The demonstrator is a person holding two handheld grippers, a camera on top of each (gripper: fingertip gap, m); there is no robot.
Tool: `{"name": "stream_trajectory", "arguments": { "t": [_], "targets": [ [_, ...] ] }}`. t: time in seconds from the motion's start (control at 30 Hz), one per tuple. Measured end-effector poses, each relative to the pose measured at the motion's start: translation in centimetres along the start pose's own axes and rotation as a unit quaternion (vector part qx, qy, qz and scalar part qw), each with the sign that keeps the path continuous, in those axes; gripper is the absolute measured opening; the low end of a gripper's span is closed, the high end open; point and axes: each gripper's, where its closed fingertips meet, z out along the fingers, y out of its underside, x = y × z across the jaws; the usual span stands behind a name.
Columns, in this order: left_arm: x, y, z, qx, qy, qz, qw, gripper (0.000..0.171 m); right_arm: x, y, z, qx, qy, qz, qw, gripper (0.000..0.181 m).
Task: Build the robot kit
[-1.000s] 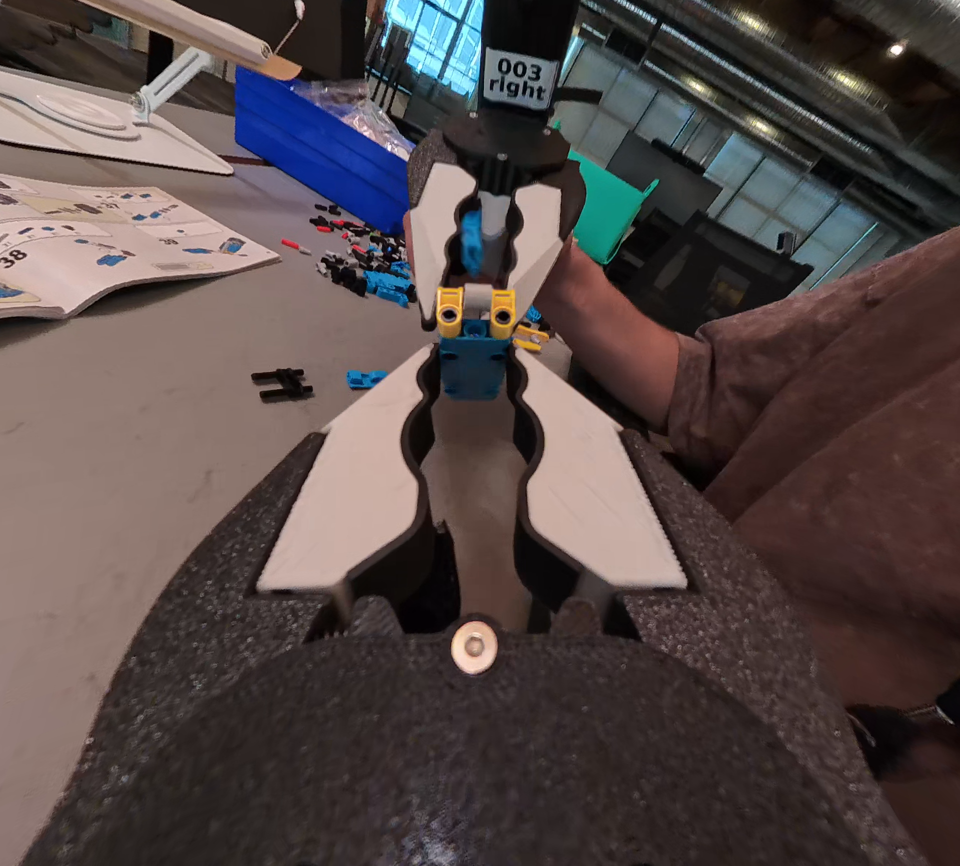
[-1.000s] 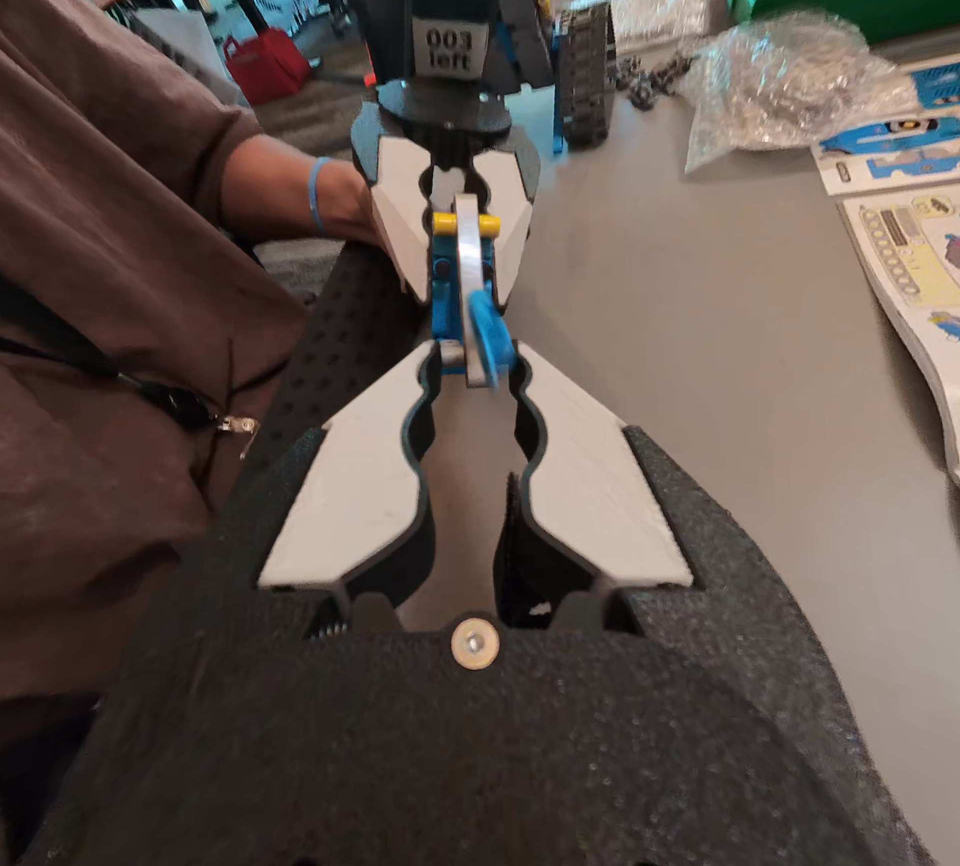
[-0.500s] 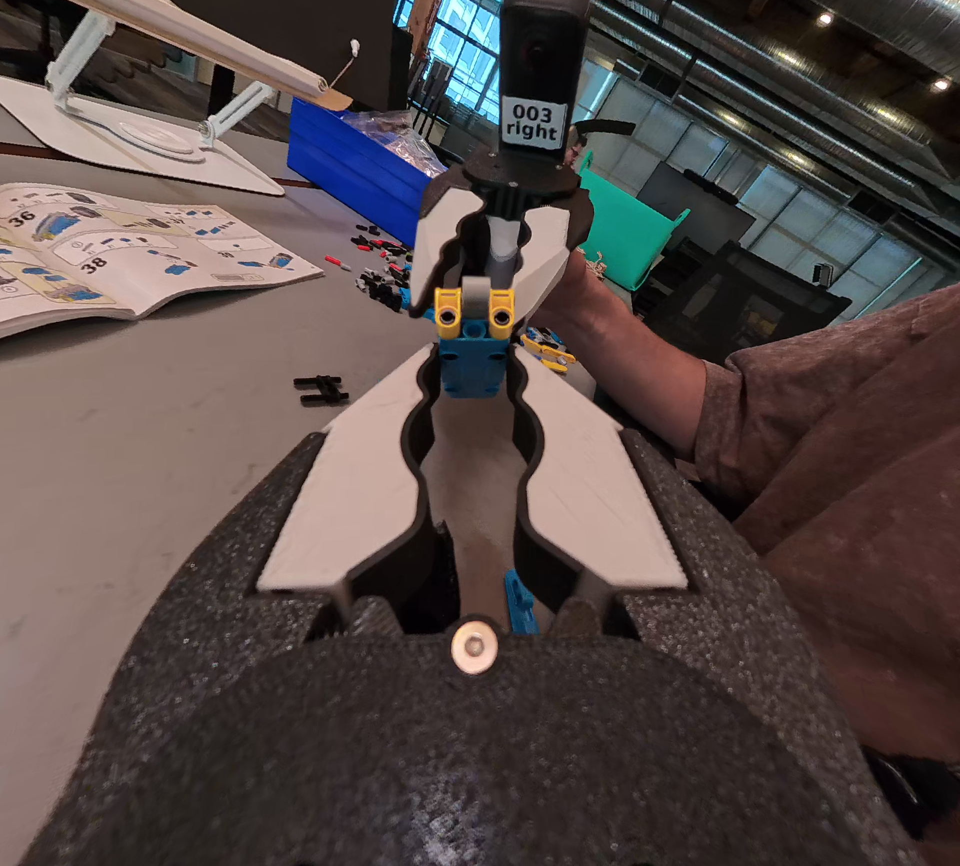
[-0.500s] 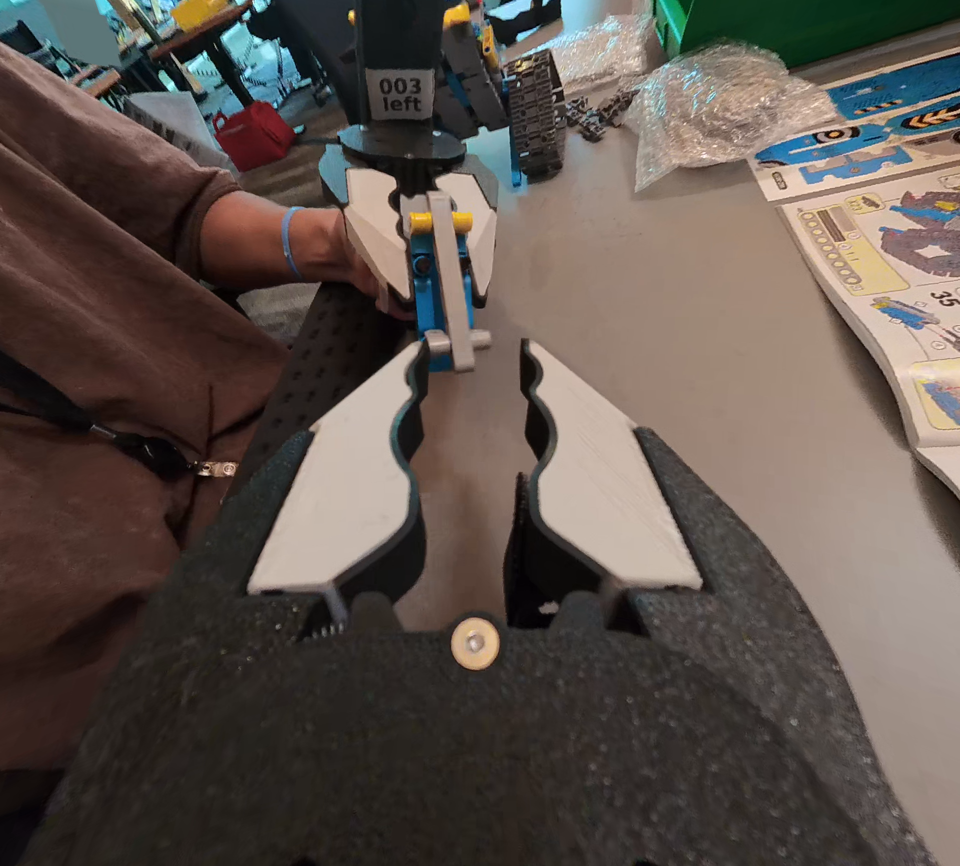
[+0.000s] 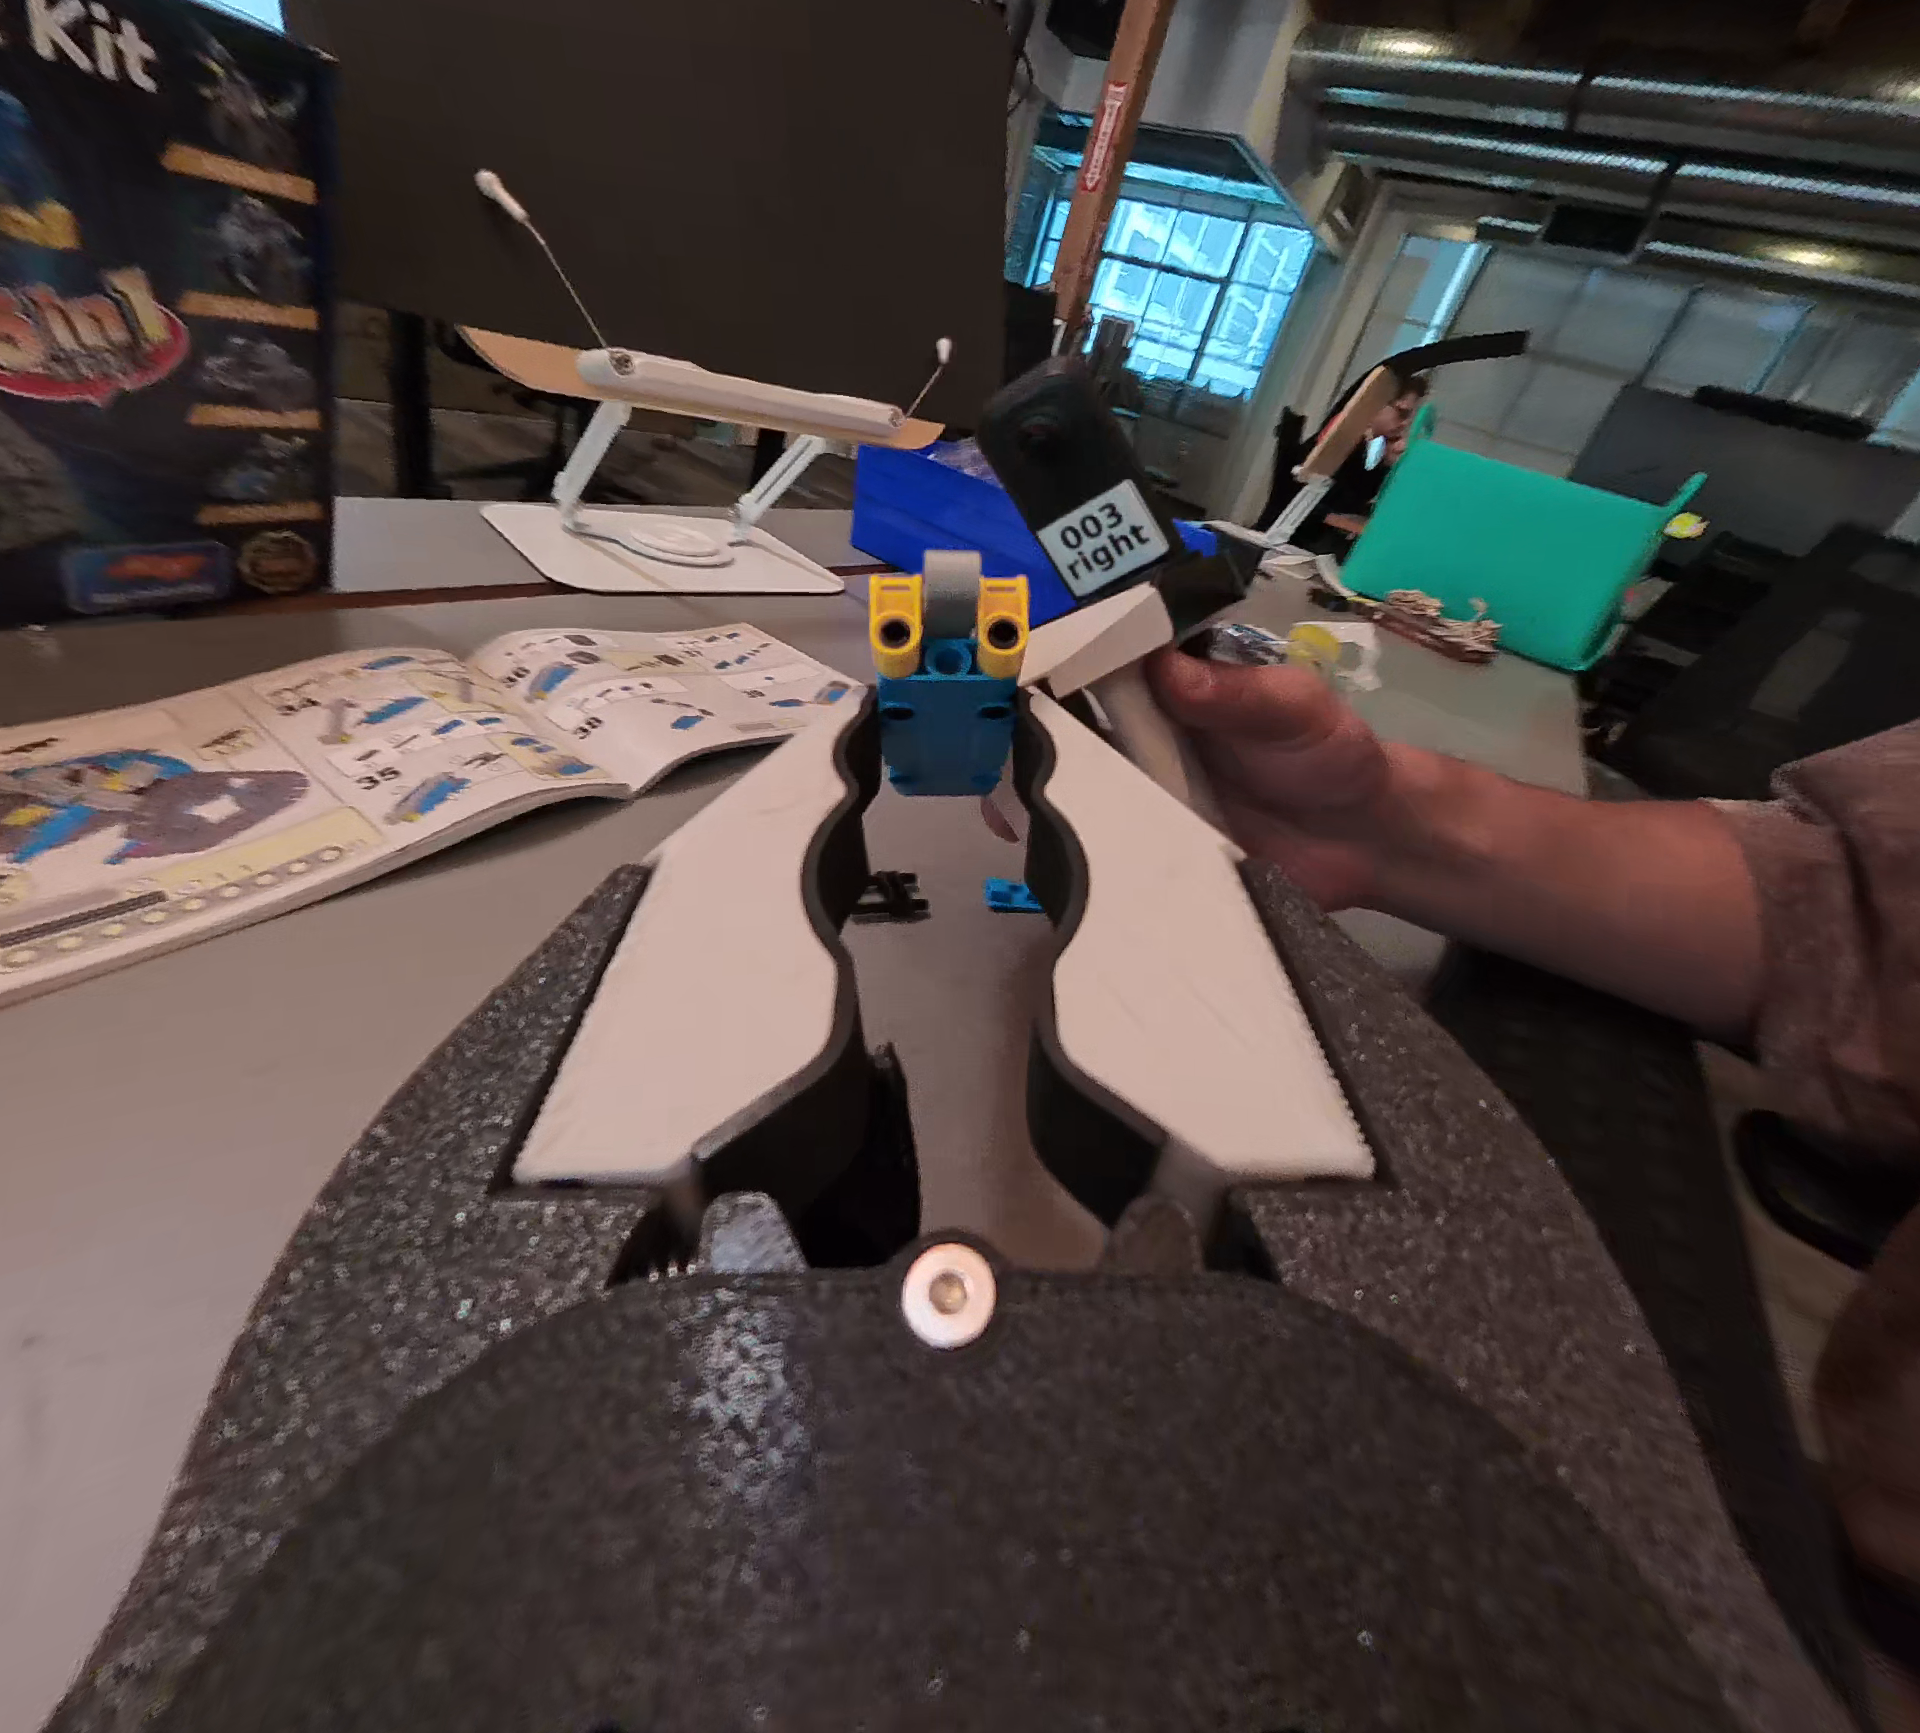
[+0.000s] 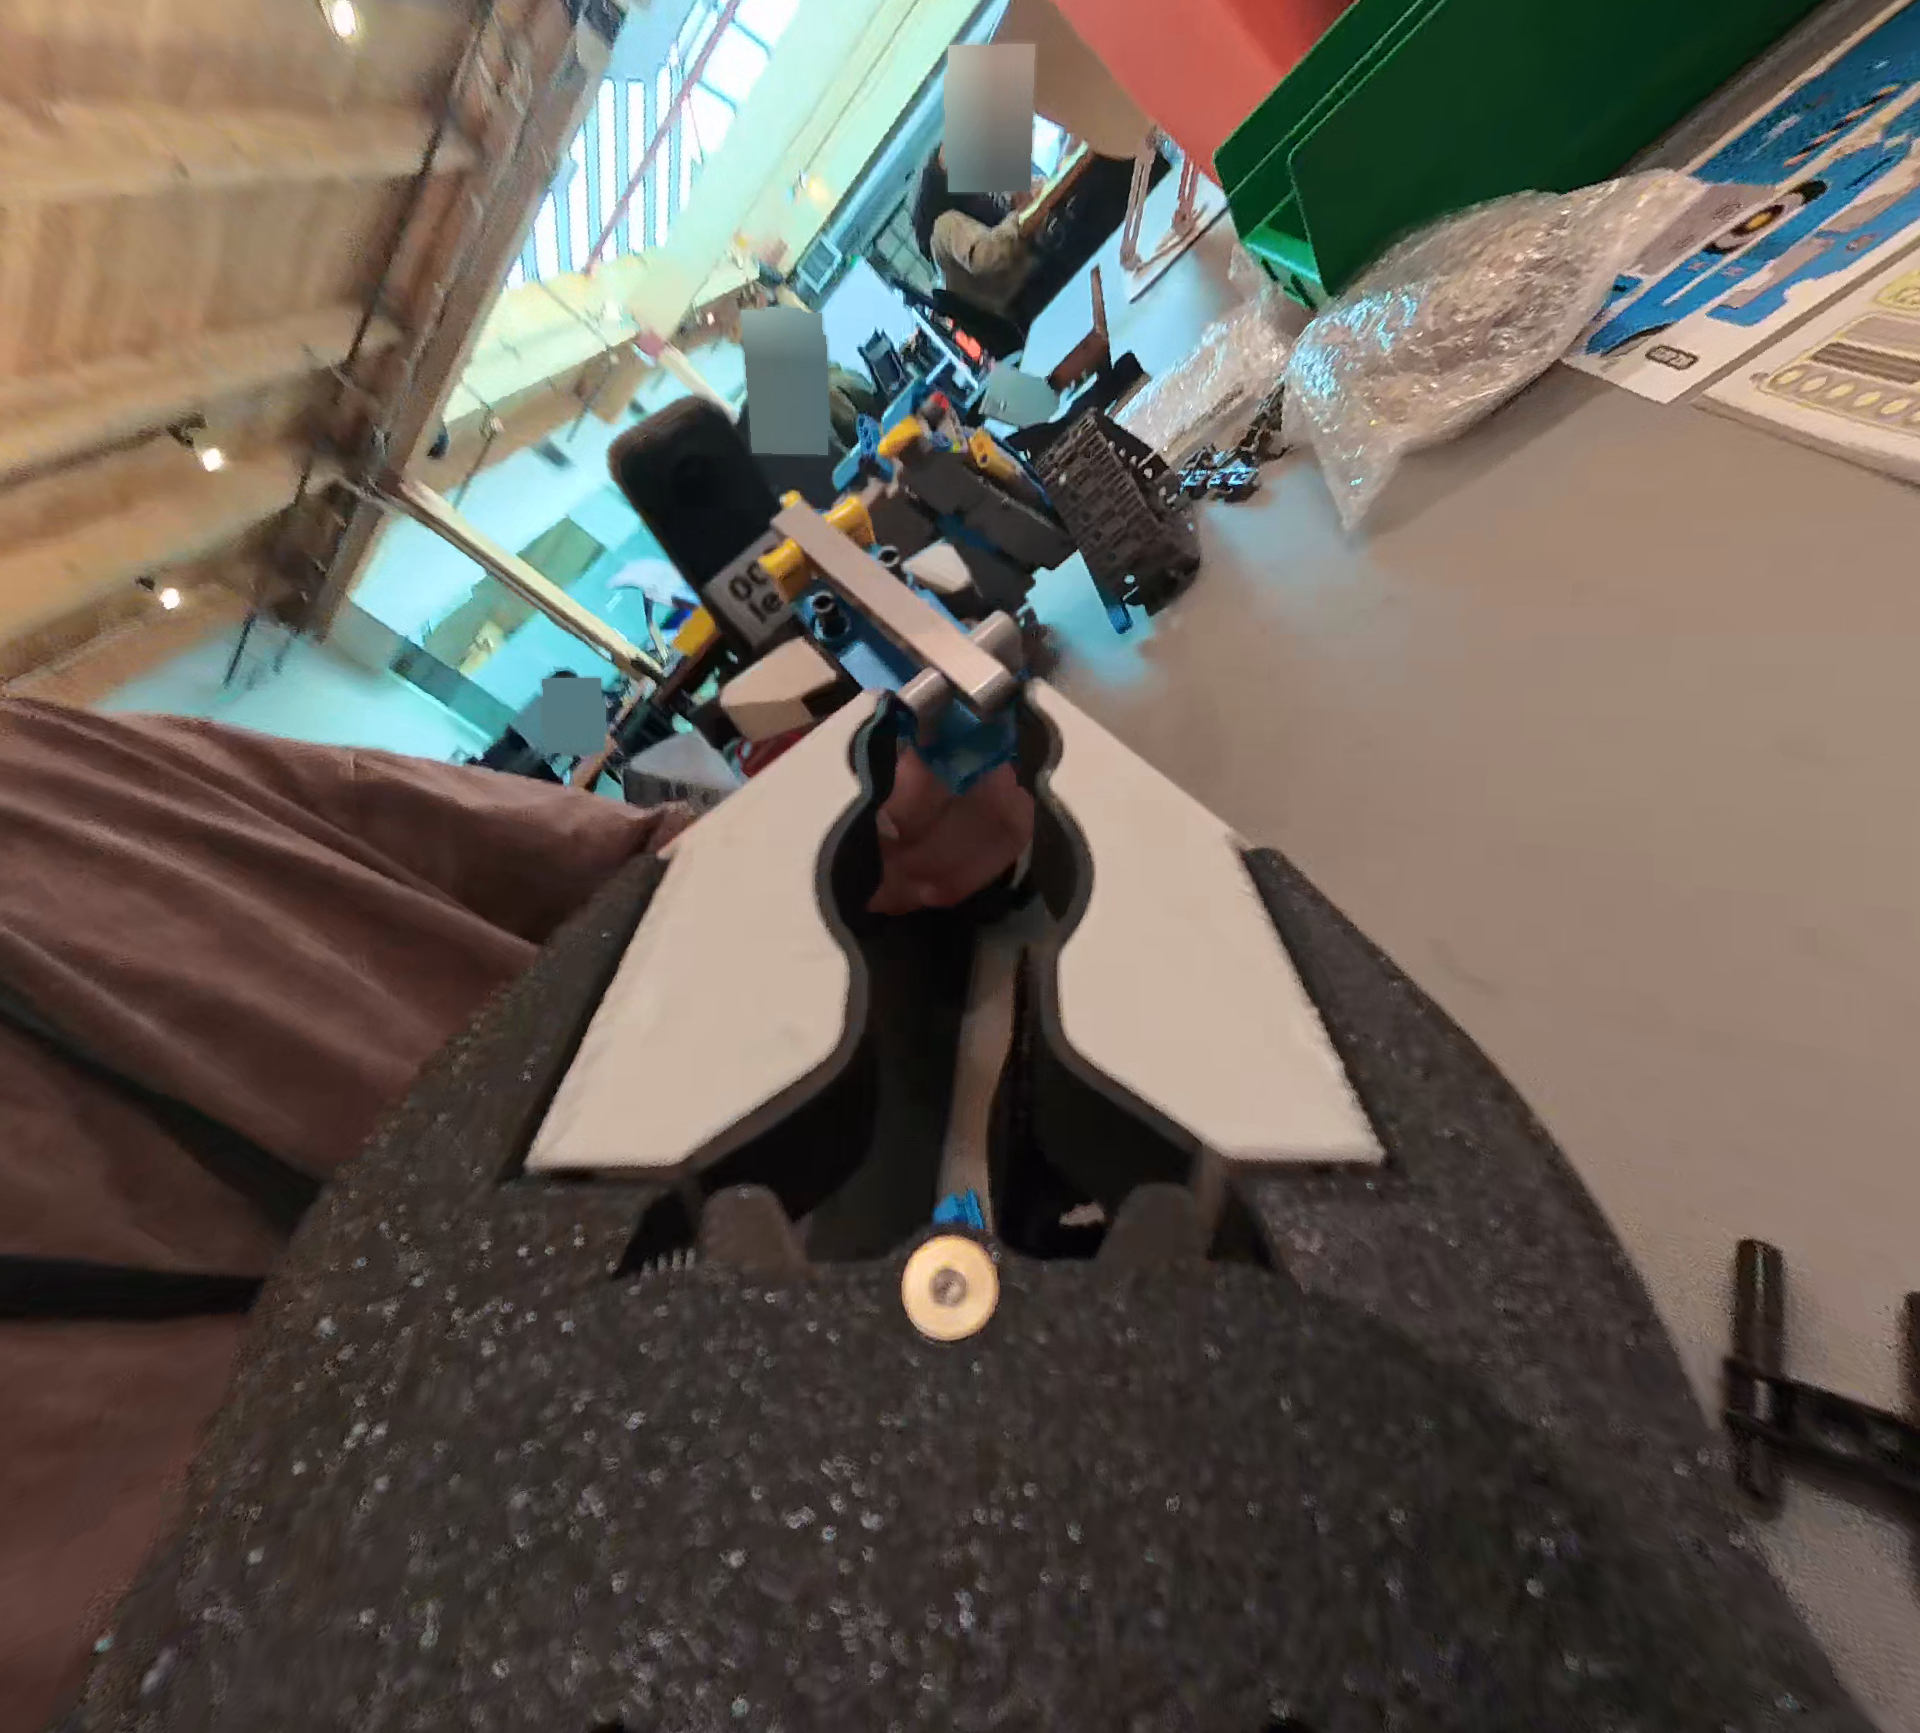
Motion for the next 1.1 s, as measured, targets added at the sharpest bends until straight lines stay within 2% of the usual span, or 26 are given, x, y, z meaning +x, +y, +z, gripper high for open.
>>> {"name": "stream_trajectory", "arguments": {
  "t": [0.1,0.23,0.5,0.8,1.03,1.1],
  "targets": [
    [-0.1,0.1,0.1,-0.003,-0.017,0.028,0.999,0.024,0.2,-0.5,0.0,0.024,0.017,-0.003,1.000,0.022],
    [-0.2,0.2,0.2,-0.011,-0.024,0.036,0.999,0.024,0.4,-1.0,-0.4,0.025,0.072,-0.074,0.994,0.022],
    [-0.1,0.5,0.3,-0.021,-0.037,0.061,0.997,0.024,1.0,-0.6,-0.7,-0.020,0.139,-0.148,0.979,0.019],
    [-0.1,0.9,0.5,-0.034,-0.052,0.089,0.994,0.024,1.0,-1.4,-1.2,-0.008,0.186,-0.193,0.963,0.015],
    [-0.5,1.0,0.5,-0.040,-0.066,0.094,0.993,0.024,1.5,-1.4,-1.2,-0.008,0.195,-0.189,0.962,0.017],
    [-0.5,1.1,0.5,-0.041,-0.063,0.082,0.994,0.024,2.1,-1.7,-1.4,-0.013,0.237,-0.236,0.942,0.026]
  ]
}}
